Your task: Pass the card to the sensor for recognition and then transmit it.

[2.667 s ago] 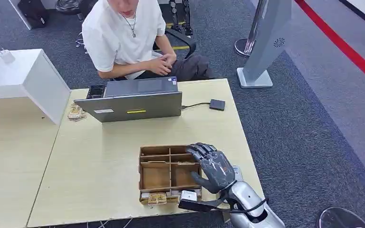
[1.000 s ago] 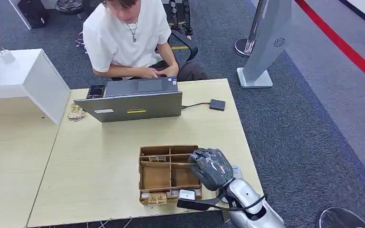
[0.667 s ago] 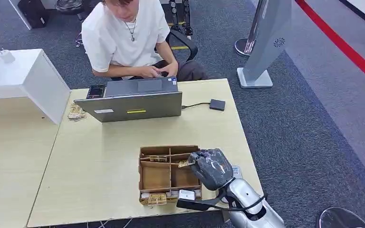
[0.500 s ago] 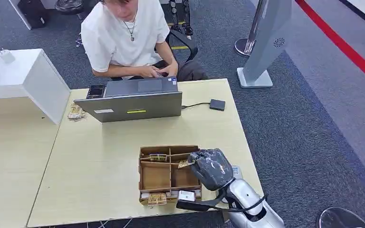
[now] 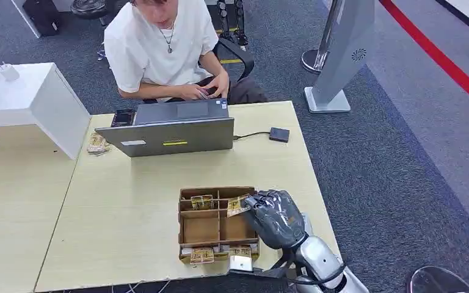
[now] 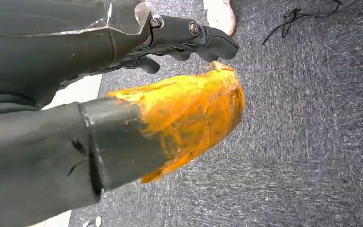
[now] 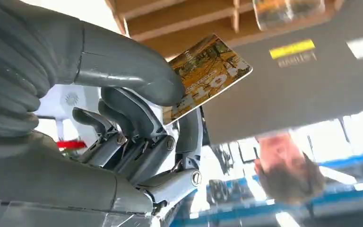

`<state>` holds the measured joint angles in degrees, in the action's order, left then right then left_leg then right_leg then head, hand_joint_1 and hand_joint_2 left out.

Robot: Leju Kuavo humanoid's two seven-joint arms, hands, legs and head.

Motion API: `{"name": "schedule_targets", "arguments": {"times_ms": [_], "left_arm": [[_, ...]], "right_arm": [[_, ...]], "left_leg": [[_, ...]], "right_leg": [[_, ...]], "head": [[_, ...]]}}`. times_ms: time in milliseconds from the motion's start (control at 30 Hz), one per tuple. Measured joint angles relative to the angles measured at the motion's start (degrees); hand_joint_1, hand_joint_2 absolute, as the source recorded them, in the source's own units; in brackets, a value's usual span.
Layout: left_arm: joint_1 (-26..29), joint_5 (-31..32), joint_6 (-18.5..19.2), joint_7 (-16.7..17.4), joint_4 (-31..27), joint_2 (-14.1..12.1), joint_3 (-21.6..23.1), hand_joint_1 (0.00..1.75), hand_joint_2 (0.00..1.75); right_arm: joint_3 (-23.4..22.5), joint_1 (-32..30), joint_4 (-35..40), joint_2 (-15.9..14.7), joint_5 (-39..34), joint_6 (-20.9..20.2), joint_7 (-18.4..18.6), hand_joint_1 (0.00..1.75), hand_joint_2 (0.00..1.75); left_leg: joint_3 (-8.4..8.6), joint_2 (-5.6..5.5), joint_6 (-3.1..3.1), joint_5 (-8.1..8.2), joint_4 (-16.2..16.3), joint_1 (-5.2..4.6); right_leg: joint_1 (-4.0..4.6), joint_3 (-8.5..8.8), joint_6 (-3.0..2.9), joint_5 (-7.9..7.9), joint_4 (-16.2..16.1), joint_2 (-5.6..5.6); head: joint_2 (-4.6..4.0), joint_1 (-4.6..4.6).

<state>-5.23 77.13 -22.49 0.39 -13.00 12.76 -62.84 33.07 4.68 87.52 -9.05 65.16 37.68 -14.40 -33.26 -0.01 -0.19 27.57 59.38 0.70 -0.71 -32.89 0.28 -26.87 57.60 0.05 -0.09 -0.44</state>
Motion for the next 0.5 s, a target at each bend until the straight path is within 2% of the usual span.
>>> {"name": "schedule_targets", "arguments": {"times_ms": [233, 433, 500], "left_arm": [[0.0, 0.0, -0.1, 0.0, 0.0, 0.0, 0.0, 0.00, 0.00], [0.0, 0.0, -0.1, 0.0, 0.0, 0.0, 0.0, 0.00, 0.00], [0.0, 0.2, -0.1, 0.0, 0.0, 0.0, 0.0, 0.00, 0.00]], "right_arm": [[0.0, -0.1, 5.5, -0.3, 0.0, 1.6, 0.0, 1.75, 1.75], [0.0, -0.1, 7.0, -0.3, 0.0, 1.7, 0.3, 1.75, 1.75], [-0.1, 0.0, 7.3, -0.2, 0.0, 1.8, -0.8, 1.75, 1.75]], "left_leg": [[0.00, 0.01, 0.00, 0.00, 0.0, 0.00], [0.00, 0.01, 0.00, 0.00, 0.0, 0.00], [-0.02, 0.01, 0.00, 0.00, 0.0, 0.00]], "right_leg": [[0.00, 0.00, 0.00, 0.00, 0.0, 0.00], [0.00, 0.00, 0.00, 0.00, 0.0, 0.00], [0.00, 0.01, 0.00, 0.00, 0.0, 0.00]], "head": [[0.00, 0.00], [0.00, 0.00], [0.00, 0.00]]}}
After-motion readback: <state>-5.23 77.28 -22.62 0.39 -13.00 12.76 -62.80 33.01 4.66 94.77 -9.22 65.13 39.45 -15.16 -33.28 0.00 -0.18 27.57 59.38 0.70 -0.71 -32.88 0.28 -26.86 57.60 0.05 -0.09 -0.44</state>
